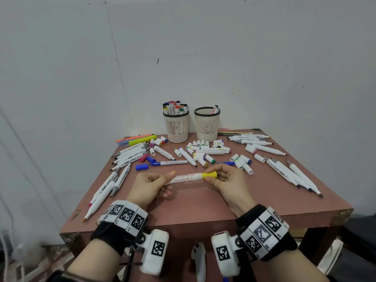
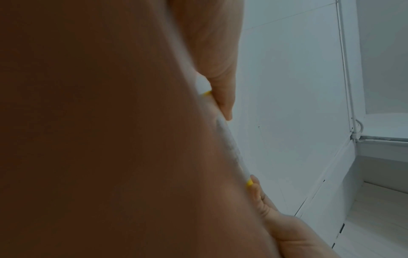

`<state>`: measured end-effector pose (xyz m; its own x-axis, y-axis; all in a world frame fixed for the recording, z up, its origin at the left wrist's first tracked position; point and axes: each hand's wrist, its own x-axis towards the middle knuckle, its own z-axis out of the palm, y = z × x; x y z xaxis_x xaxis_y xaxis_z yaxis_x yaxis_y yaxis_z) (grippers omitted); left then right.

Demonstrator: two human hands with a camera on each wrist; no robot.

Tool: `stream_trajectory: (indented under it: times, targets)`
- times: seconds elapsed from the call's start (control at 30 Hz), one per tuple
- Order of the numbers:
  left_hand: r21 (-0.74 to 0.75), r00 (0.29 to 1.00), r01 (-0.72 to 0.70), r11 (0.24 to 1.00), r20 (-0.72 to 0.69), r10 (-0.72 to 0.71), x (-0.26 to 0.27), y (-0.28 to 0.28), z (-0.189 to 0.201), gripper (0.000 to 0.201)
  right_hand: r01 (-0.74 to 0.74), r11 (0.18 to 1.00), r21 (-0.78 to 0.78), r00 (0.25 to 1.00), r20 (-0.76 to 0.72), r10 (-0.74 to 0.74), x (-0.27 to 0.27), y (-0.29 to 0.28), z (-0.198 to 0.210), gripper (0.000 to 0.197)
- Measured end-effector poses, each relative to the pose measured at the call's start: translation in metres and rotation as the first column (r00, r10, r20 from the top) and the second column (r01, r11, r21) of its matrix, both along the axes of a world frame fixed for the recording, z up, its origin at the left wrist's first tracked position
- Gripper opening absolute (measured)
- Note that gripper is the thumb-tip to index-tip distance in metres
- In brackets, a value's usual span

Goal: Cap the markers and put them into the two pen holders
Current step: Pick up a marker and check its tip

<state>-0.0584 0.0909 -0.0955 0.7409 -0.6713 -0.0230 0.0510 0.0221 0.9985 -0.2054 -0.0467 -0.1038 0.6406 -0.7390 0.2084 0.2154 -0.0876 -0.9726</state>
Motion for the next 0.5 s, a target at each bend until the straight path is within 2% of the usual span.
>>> stream_trajectory:
  times: [0.2,0.5]
  targets:
    - [-0.063,0.998,-0.050,0.997,-0.028,0.049,0.0015,-0.0018,-0.0021,0.025,-0.020,0.999,-0.026,1.000,-0.009,0.020,0.0028,0.0040,0.0007,0.026]
    - [-0.207,0.985,-0.120,0.971,-0.144,0.091,-0.0011,0.0041,0.0035,0.033,0.009,0.999,-0.035,1.000,0.029,-0.008,-0.0008,0.0054,0.0043,0.025]
